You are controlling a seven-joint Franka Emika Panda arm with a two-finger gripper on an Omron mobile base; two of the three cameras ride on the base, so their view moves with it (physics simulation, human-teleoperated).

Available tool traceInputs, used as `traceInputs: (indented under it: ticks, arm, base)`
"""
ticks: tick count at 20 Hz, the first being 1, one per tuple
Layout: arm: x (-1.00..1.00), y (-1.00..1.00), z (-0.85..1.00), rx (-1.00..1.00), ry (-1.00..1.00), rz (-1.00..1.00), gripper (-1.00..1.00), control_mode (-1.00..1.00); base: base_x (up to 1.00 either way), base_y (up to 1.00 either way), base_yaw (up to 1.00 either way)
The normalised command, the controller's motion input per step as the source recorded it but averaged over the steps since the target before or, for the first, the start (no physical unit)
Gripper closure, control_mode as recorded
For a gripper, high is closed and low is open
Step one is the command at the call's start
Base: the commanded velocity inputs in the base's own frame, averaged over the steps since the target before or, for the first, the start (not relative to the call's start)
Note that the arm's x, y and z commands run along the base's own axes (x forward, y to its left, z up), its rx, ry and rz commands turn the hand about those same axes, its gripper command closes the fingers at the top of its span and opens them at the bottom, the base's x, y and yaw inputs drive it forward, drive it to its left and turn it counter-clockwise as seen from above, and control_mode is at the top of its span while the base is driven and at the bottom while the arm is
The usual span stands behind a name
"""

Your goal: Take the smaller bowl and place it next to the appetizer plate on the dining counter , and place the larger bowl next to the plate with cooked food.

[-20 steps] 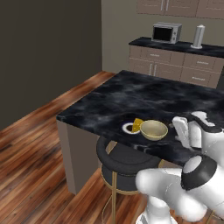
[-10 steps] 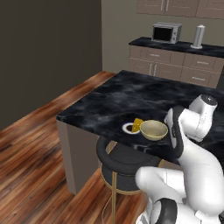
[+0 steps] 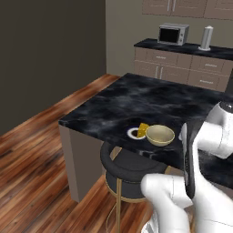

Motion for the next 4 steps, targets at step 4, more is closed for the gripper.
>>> traceInputs:
  ticks: [4]
  arm:
    - [-0.03,0.92,-0.14,-0.30,-0.07,0.00,-1.00,-1.00]
  base:
    - [0.00,0.00,0.00]
